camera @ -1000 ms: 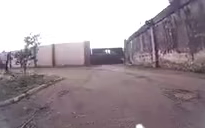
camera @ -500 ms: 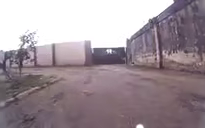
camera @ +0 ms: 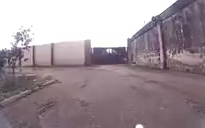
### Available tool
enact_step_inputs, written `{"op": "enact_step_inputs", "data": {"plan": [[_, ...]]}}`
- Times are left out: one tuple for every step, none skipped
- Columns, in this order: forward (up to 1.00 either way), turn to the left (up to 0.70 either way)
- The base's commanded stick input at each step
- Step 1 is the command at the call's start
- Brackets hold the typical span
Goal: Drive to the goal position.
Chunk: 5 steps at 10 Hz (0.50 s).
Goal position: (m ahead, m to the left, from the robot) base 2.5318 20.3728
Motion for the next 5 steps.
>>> {"op": "enact_step_inputs", "data": {"plan": [[0.7, 0.0], [0.7, 0.0], [0.7, 0.0], [0.7, 0.0], [0.7, 0.0]]}}
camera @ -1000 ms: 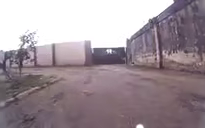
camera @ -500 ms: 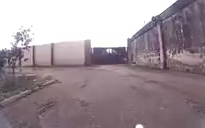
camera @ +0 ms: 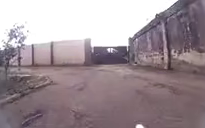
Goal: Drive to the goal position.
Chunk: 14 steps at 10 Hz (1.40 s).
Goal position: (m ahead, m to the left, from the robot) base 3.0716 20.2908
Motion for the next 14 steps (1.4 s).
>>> {"op": "enact_step_inputs", "data": {"plan": [[0.7, 0.35], [0.7, 0.35], [0.7, 0.35], [0.7, 0.35], [0.7, 0.35], [0.7, 0.35], [0.7, 0.35], [0.7, 0.35], [0.7, 0.35], [0.7, 0.35], [0.7, 0.35], [0.7, 0.35], [0.49, 0.24], [0.07, 0.04]]}}
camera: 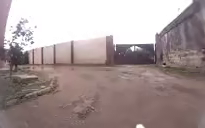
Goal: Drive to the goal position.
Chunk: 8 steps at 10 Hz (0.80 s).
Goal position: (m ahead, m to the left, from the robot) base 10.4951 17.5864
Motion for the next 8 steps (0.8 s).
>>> {"op": "enact_step_inputs", "data": {"plan": [[0.0, 0.0], [0.0, 0.0], [0.0, 0.0], [0.0, 0.0], [0.0, 0.0], [0.0, 0.0], [0.0, 0.0], [0.0, 0.0]]}}
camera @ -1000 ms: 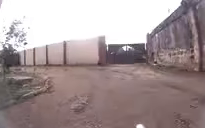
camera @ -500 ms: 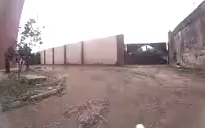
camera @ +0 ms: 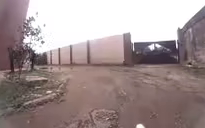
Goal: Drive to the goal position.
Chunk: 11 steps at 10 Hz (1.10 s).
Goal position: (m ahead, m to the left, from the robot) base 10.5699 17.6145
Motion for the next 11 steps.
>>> {"op": "enact_step_inputs", "data": {"plan": [[0.0, 0.0], [0.7, 0.0], [0.7, 0.0], [0.7, 0.0], [0.7, 0.0], [0.7, 0.0], [0.7, 0.0], [0.7, 0.0], [0.7, 0.0], [0.7, 0.0], [0.7, 0.0]]}}
